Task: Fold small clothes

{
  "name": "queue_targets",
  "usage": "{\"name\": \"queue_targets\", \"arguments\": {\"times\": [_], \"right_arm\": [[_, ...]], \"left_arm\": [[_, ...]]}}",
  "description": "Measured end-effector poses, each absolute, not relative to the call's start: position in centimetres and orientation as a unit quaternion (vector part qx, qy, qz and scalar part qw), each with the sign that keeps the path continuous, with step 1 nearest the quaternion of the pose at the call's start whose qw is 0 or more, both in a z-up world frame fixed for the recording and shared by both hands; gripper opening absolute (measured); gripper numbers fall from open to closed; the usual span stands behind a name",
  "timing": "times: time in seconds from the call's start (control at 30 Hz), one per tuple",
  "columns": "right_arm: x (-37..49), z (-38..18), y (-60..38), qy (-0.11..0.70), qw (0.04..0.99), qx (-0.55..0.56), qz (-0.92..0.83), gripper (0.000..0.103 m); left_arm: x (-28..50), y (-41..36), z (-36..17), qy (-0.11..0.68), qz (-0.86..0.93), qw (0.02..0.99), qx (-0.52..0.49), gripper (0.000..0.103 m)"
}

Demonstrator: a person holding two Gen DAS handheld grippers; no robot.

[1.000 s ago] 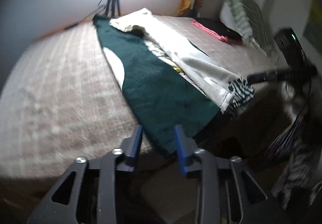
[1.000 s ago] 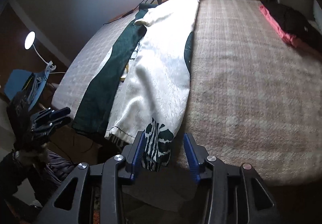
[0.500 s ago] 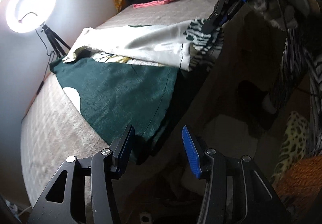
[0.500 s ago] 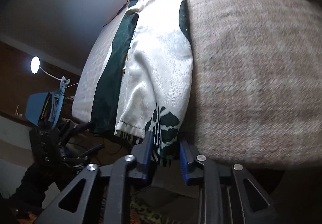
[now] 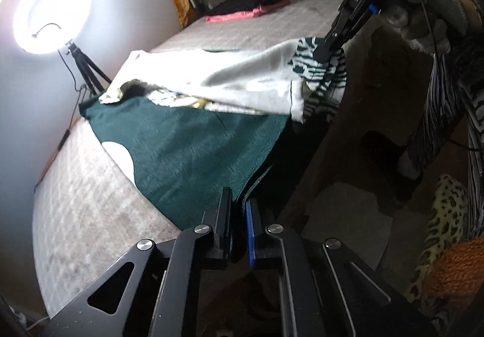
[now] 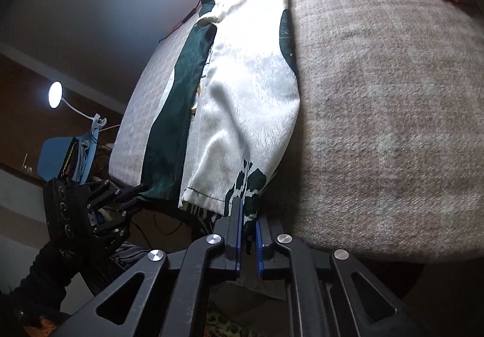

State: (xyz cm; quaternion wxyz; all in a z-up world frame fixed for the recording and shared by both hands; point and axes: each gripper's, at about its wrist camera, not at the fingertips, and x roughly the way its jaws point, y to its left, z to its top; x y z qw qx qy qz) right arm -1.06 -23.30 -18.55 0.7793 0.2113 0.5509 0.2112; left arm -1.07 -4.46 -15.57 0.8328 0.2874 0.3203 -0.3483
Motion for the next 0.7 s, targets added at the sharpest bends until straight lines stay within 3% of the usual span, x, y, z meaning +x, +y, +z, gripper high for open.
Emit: {"name": "queue_targets", "arguments": {"times": [0.43,0.7], "right_arm": [[2.1,-14.1,-25.0,0.498,0.777,0.290,0.252,0.002],[7.1,-12.5,-24.0,0.485,0.787,0.281,0.258,0.002]], "left_arm": [[4.7,-2.3,-9.6,0.291,-0.343,0.873,0.190,0.000],[7.2,-2.5,-8.4,0.278,-0.369,0.865,0.196,0.000]]}}
